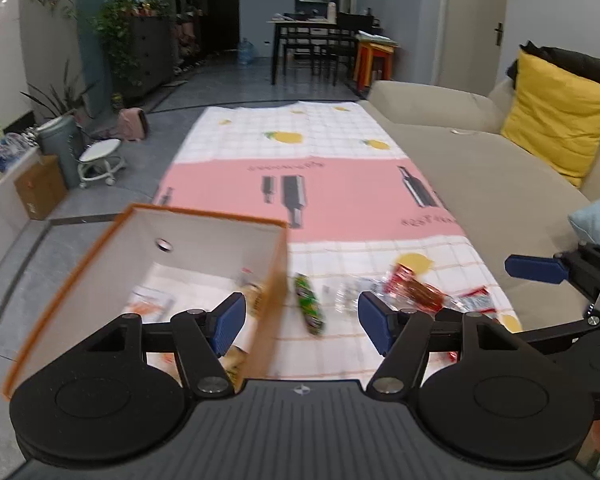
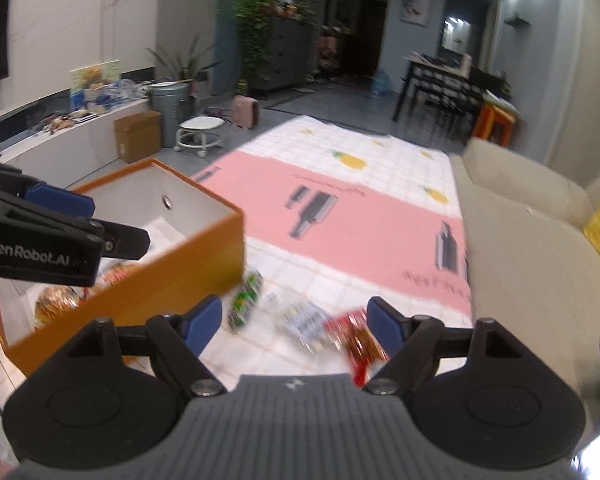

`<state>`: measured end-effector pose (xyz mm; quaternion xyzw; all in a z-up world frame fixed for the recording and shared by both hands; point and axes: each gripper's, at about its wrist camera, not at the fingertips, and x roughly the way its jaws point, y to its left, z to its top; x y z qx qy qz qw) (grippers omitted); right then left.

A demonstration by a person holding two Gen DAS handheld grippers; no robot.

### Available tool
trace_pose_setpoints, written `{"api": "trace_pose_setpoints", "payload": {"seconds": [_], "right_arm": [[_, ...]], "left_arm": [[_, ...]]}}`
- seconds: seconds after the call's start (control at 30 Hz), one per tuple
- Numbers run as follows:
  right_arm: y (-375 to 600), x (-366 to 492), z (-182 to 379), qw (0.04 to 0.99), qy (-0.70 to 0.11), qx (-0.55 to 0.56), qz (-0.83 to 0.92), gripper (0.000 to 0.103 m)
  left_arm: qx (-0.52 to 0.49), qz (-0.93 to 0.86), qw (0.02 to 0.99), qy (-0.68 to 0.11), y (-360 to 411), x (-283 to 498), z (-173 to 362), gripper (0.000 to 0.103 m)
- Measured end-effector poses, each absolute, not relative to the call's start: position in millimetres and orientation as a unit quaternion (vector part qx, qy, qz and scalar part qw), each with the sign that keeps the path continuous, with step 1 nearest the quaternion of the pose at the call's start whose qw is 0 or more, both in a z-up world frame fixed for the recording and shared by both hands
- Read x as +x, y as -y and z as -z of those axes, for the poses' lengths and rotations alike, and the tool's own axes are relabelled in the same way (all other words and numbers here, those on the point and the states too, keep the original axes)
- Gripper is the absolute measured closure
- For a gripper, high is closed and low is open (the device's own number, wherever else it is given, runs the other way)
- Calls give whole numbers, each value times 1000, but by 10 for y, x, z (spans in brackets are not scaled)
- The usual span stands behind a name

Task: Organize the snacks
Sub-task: 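Move both tools back from the box toward the remaining snacks, then grasp the green sausage stick with left tool while right tool grasps the red chip bag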

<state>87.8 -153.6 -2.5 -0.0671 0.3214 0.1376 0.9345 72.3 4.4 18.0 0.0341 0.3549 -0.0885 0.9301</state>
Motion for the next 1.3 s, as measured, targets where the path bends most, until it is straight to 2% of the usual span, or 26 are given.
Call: {"api": "trace_pose_setpoints", "payload": {"seconds": [0.23,0.5,0.83,1.07,1.2,1.3], "right_arm": [[1903,722,438,930,-351,-58,-90,23],[2045,762,913,917,-381,-103,-60,21],[2017,926,1209,904,-385,-173,-68,18],[2118,1098,1368,896,-408,-166,-54,18],[2119,1167,1442,895,-409,-169,-52,18],[2104,1201,1484,899,-399,-173,-52,18]], "left_arm": [[49,121,917,-377,275,650,241,27],[62,134,901,-408,446,649,654,27],[100,125,892,-422,504,944,898,27],[111,93,899,-414,476,1232,1010,28],[109,79,902,-410,467,1404,1076,39],[119,74,901,-410,511,1520,1127,42]]}}
